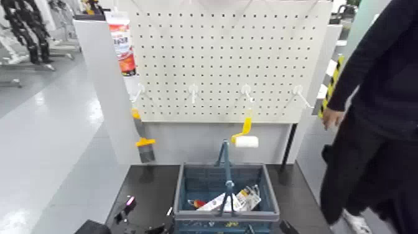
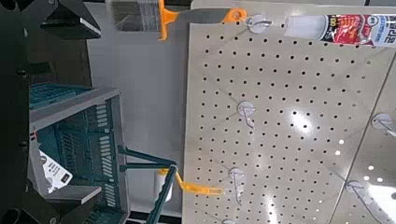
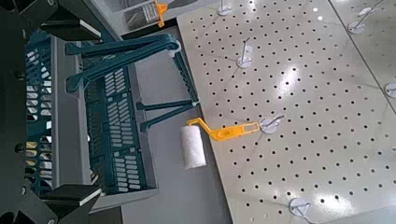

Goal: Put the blue scissors into the crate.

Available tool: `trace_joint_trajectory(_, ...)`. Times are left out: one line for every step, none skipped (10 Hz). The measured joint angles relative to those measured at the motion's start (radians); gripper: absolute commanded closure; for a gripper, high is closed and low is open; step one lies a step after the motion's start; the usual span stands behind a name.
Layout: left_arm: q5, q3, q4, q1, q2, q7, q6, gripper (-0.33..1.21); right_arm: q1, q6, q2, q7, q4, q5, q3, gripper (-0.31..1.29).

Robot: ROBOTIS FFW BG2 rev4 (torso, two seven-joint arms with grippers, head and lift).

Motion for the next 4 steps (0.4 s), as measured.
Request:
trace_joint_trajectory(0.0, -0.003, -0.001, 0.002, 0.002, 0.002, -0.004, 0.13, 0.0, 0.002, 0.0, 0.0, 0.001, 0.0, 0.0, 0.14)
trace_joint_trajectory(-0.001, -0.007, -0.001, 0.004, 0.005, 0.016, -0.01, 0.13, 0.0, 0.003, 0.0, 0.0, 0.001, 0.0, 0.0, 0.14)
trace_joint_trajectory(-0.002, -0.011, -0.004, 0.007, 0.009, 0.026, -0.013, 0.13, 0.0, 0.005, 0.0, 0.0, 0.0, 0.003, -0.001, 0.14)
trace_joint_trajectory(-0.003, -0.014, -0.005, 0.007, 0.012, 0.026, -0.013, 0.14, 0.0, 0.009, 0.0, -0.004, -0.004, 0.008, -0.003, 0.14)
